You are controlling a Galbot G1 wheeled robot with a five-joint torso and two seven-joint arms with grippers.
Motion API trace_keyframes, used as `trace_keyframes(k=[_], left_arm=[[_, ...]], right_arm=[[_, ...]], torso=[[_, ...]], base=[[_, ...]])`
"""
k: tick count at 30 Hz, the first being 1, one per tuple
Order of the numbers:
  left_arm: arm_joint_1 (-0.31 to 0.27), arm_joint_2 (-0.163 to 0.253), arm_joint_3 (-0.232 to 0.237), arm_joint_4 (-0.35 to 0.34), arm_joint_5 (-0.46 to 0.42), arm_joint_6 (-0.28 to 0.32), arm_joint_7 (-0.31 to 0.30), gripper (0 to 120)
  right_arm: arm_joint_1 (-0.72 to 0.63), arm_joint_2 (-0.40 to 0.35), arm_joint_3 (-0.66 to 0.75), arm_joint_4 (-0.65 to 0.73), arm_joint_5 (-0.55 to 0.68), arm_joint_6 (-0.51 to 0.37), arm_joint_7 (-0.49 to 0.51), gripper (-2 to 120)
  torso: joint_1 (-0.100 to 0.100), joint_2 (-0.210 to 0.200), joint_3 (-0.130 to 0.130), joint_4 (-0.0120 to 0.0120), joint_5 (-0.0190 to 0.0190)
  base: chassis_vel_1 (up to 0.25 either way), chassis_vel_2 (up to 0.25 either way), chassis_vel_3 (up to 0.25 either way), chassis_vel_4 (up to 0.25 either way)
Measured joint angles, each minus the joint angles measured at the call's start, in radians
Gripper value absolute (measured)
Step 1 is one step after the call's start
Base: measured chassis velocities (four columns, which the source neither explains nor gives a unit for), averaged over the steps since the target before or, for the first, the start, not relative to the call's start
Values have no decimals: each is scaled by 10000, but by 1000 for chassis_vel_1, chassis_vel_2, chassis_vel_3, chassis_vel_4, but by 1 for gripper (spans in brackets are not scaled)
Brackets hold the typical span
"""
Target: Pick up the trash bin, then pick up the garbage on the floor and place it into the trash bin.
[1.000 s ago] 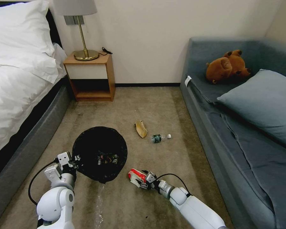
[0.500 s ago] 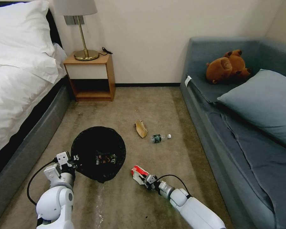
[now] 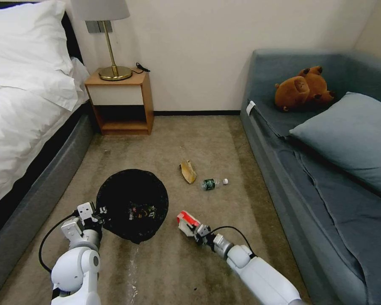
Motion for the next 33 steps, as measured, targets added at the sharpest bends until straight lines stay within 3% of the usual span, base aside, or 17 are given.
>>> trace_keyframes(k=[4, 6, 13, 15, 19, 21, 25, 33], left_arm=[[-61, -15, 43, 138, -3, -65, 1, 1], [-80, -29, 100, 186, -11, -97, 17, 1], [-220, 66, 81, 254, -75, -93, 18, 1], [-280, 97, 64, 281, -107, -70, 17, 1], [-288, 104, 67, 293, -115, -66, 20, 1], [-299, 172, 95, 377, -101, -71, 20, 1], [-399, 219, 125, 490, -48, -77, -1, 1], [-485, 219, 132, 654, -42, -120, -21, 1]], right_arm=[[513, -52, 682, 422, 372, -51, 173, 0], [814, -128, 1212, 1284, 874, -300, 397, 0], [1083, -302, 1526, 2900, 1438, -696, 978, 0], [1039, -459, 1447, 4158, 1674, -1061, 1391, 0], [970, -517, 1387, 4619, 1753, -1165, 1513, 0], [650, -637, 1138, 5904, 1833, -1342, 1860, 0], [199, -529, 595, 7227, 1834, -1491, 2325, 0], [-236, -622, -435, 8161, 1453, -1620, 2520, 0]], torso=[[0, 0, 0, 2, -1], [0, 0, 0, 1, -2], [0, 0, 0, 1, -3], [-1, 0, -1, 1, -3], [-1, 0, -1, 2, -4], [-1, 0, -1, 1, -4], [-1, 0, -1, 2, -1], [-1, 0, -1, 1, -3]], base=[[0, 0, 0, 0], [0, 0, 0, 0], [0, 0, 0, 0], [0, 0, 0, 0], [0, 0, 0, 0], [0, 0, 0, 0], [0, 0, 0, 0], [0, 0, 0, 0]])
